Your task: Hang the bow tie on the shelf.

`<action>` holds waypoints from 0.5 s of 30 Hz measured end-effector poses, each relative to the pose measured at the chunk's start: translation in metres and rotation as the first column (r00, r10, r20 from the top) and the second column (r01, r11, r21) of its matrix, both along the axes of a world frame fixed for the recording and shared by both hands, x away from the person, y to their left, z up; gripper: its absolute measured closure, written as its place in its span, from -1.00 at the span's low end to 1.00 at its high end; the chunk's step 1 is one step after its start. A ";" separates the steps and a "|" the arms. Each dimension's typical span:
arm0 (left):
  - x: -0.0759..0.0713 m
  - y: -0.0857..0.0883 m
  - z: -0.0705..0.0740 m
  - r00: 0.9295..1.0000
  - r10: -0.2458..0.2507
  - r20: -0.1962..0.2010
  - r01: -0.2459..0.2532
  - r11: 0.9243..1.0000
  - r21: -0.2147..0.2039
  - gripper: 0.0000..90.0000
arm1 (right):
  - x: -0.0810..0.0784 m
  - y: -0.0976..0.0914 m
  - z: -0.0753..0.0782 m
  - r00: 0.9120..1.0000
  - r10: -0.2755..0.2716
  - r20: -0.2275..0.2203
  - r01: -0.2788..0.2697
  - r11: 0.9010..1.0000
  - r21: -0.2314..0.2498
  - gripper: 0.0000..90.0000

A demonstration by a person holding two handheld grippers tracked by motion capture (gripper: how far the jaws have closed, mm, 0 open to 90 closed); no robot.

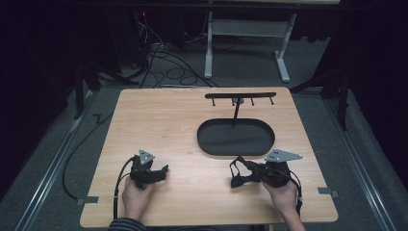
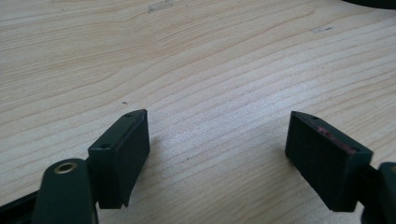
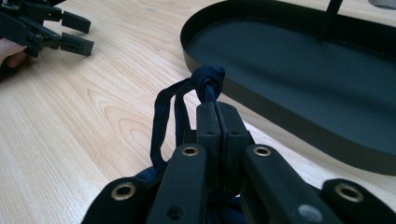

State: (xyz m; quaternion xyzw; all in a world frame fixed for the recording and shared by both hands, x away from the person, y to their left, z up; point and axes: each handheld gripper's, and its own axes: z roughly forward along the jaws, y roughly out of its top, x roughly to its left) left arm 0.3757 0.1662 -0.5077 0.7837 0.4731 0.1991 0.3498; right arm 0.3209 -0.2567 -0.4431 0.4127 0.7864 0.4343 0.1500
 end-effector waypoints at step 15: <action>0.000 0.000 0.000 1.000 -0.001 -0.002 0.001 1.000 0.001 -0.51 | 0.002 -0.008 0.014 0.999 -0.013 0.041 0.013 1.000 0.001 1.00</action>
